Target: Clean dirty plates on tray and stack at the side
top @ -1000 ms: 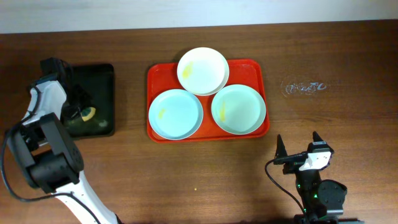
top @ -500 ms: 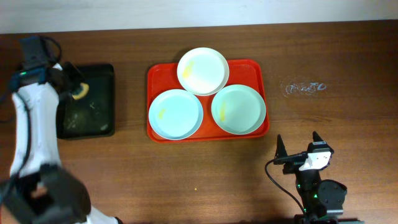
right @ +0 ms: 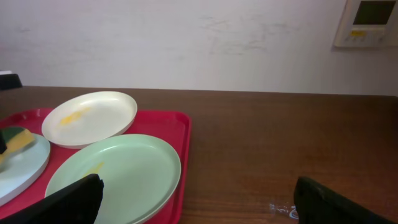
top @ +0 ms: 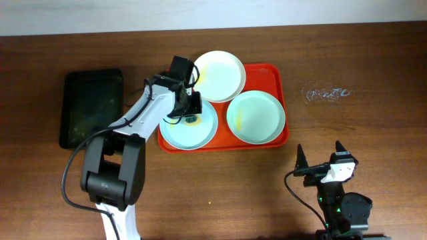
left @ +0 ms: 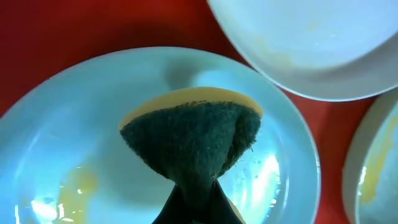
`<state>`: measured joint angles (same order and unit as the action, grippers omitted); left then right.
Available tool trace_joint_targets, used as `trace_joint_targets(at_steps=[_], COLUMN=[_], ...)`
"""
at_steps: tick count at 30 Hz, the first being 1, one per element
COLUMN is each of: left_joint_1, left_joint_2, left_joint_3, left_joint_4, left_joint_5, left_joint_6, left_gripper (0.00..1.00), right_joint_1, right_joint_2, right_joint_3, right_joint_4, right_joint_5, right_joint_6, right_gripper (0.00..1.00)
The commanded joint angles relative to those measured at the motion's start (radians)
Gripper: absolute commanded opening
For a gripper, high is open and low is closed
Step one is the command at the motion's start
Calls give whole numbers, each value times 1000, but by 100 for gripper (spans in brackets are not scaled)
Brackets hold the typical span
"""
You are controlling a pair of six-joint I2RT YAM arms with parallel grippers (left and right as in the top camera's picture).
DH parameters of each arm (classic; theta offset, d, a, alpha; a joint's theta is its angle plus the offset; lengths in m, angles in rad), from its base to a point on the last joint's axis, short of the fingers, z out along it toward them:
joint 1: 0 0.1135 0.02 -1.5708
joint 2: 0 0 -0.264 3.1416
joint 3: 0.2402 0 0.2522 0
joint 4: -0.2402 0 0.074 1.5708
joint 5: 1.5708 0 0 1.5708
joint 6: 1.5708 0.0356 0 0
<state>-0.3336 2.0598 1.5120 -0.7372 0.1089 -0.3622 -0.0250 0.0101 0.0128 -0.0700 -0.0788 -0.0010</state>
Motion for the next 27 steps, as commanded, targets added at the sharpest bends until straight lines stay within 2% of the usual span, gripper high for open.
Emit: trace_joint_targets(at_steps=[1, 4, 6, 7, 8, 9, 10, 11, 12, 14, 15, 17, 18, 19, 20, 21, 22, 25, 27], left_joint_1=[3, 3, 4, 3, 3, 3, 3, 3, 3, 3, 3, 3, 3, 2, 2, 3, 2, 2, 2], left_joint_2=[5, 5, 5, 5, 5, 5, 5, 5, 5, 5, 5, 5, 5, 5, 5, 5, 5, 5, 5], left_joint_3=[0, 0, 0, 0, 0, 0, 0, 0, 0, 0, 0, 0, 0, 0, 0, 0, 0, 0, 0], left_joint_4=[-11, -32, -59, -58, -56, -56, -56, -56, -56, -56, -56, -52, -53, -54, -57, -57, -57, -58, -58], left_joint_5=[-39, -98, -98, -98, -98, -98, -98, -98, -98, -98, -98, -98, -98, -98, -98, -98, -98, -98, -98], left_joint_6=[12, 11, 11, 11, 11, 12, 12, 12, 12, 12, 12, 11, 12, 12, 11, 11, 11, 11, 12], left_gripper=[0, 0, 0, 0, 0, 0, 0, 0, 0, 0, 0, 0, 0, 0, 0, 0, 0, 0, 0], right_joint_1=[4, 4, 4, 5, 5, 5, 5, 5, 5, 5, 5, 5, 5, 5, 6, 16, 40, 172, 241], right_joint_2=[-6, -7, -6, -7, -7, -6, -5, 5, 20, 102, 342, 699, 855, 1035, 1152, 1268, 1371, 1637, 1814], right_joint_3=[-7, -7, -7, -7, -7, -7, -7, 18, 95, 375, 756, 1115, 1238, 1351, 1388, 1420, 1450, 1534, 1630], right_joint_4=[-2, 68, 48, 119, 238, 462, 667, 879, 903, 525, -58, -457, -563, -622, -542, -494, -523, -727, -868], right_joint_5=[1, 66, 65, 10, -24, -172, -255, -240, -240, -251, -250, -330, -490, -756, -907, -915, -838, -478, -458], right_joint_6=[-3, -26, -25, 11, 18, 139, 160, 148, 97, 40, -86, -96, -61, -3, 60, 205, 276, 312, 236], right_gripper=[99, 99, 99, 99, 99, 99, 99, 99, 99, 99, 99, 99, 99, 99, 99, 78, 68, 68, 69])
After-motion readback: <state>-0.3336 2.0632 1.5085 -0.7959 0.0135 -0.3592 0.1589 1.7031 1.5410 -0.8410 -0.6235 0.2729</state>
